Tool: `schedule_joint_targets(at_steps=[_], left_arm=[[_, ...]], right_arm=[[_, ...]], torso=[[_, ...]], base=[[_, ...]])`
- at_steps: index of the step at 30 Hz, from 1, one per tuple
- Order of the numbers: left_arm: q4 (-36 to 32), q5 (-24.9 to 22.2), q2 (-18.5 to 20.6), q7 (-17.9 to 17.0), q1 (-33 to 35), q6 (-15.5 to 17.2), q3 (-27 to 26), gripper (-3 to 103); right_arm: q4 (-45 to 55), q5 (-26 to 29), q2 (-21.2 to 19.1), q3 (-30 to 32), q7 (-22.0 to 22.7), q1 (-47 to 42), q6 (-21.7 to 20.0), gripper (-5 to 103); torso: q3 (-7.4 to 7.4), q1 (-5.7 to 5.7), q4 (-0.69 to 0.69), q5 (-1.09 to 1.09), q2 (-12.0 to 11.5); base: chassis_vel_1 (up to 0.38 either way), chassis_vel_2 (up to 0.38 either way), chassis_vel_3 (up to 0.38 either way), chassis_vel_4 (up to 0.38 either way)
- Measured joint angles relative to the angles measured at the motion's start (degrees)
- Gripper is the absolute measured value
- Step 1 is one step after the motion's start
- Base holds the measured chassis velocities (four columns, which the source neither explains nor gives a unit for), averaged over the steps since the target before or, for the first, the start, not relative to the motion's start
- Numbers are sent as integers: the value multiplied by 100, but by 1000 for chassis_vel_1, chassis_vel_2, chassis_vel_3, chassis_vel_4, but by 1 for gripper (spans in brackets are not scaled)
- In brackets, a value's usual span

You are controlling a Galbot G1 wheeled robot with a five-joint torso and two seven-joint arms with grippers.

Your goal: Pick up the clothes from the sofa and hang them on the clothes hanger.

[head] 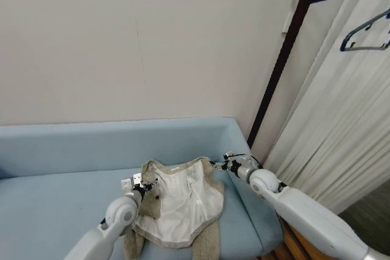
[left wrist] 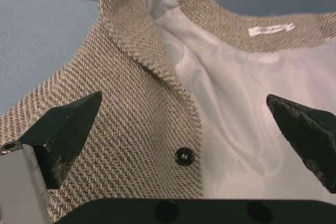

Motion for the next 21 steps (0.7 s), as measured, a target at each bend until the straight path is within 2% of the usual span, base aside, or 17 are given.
schedule_joint_targets(at_steps=[3, 10, 16, 17, 21], left_arm=[[621, 342, -197, 301, -223, -280, 274, 100], [1483, 513, -642, 478, -597, -356, 544, 100], [1776, 659, -772, 638, -640, -385, 538, 100], [1816, 675, -780, 675, -649, -385, 530, 103], [1936, 747, -817, 788, -666, -440, 523, 95]], right_arm=[[11, 50, -29, 27, -24, -36, -3, 100], [9, 86, -57, 14, -67, -34, -16, 100], [-39, 102, -81, -21, -133, -16, -20, 100], [-50, 103, -91, -21, -149, -17, -21, 100], [-97, 94, -106, -13, -184, -39, -25, 100]], torso=[[0, 1, 1, -3, 0], [1, 1, -2, -3, -1], [1, 1, 2, -3, -1], [1, 1, 1, -3, -1], [1, 1, 0, -2, -1]], base=[[0, 0, 0, 0], [0, 0, 0, 0], [0, 0, 0, 0], [0, 0, 0, 0], [0, 0, 0, 0]])
